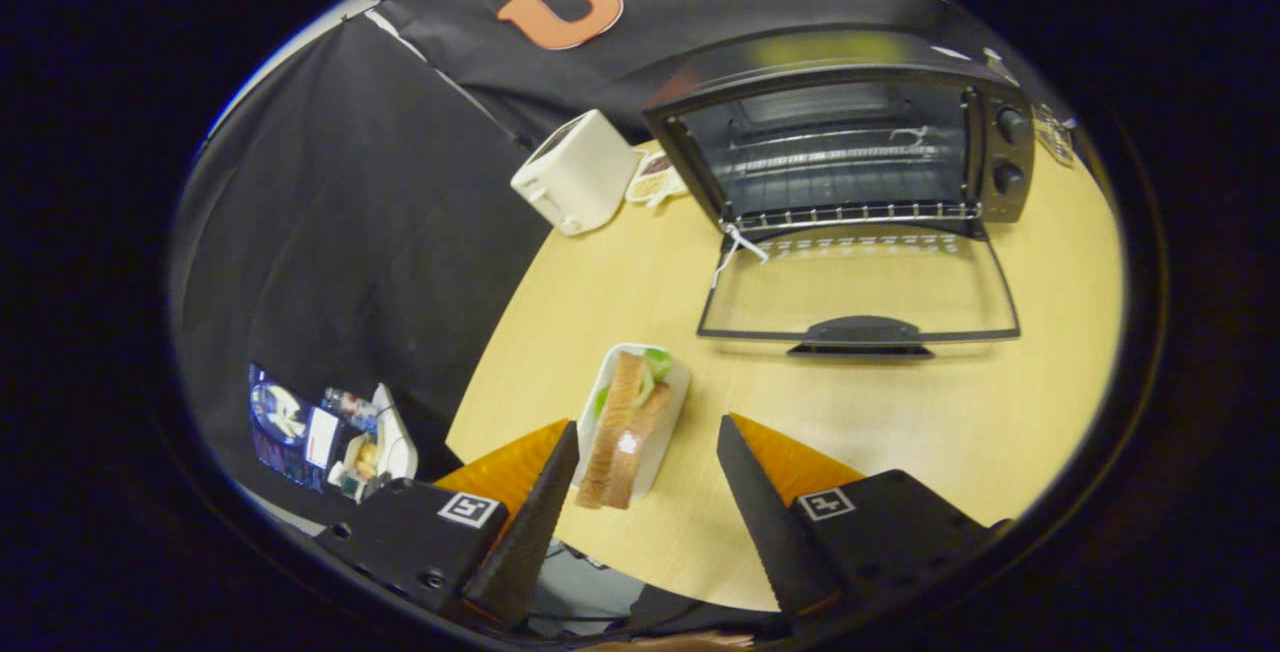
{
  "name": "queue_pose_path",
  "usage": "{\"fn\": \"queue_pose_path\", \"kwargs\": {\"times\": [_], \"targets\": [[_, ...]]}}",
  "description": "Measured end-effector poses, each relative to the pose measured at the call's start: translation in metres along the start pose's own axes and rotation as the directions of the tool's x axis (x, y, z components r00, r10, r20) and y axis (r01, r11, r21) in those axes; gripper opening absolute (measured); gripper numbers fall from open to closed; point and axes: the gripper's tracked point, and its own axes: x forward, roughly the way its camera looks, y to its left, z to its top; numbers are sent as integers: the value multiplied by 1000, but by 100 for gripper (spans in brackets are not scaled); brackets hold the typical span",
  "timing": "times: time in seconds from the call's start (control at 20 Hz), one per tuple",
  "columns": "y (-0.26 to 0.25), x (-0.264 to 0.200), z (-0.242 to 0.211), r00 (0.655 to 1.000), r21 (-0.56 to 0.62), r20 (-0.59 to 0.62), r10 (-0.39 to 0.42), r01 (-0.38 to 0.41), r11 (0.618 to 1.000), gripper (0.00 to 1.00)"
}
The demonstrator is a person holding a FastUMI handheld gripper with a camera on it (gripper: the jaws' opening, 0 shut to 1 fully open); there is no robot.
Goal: Open the toaster oven, put the food inside, and close the toaster oven door.
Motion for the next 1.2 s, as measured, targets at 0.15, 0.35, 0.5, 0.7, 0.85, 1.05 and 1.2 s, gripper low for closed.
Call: {"fn": "queue_pose_path", "kwargs": {"times": [0.15, 0.35, 0.5, 0.7, 0.85, 1.05, 1.2], "targets": [[10, 11, -3, 999, -6, -31, 26, -26, 1000, 93], [4, 23, -2, 999, 5, -52, -2, 3, 1000, 86], [0, 30, 1, 998, 62, -58, 1, 3, 998, 78], [-3, 38, -1, 997, 133, -67, 30, -20, 991, 67], [1, 40, -4, 994, 176, -84, 75, -59, 983, 55], [1, 40, -3, 994, 227, -63, 88, -72, 971, 43], [3, 36, -2, 994, 261, -38, 101, -88, 961, 41]]}}
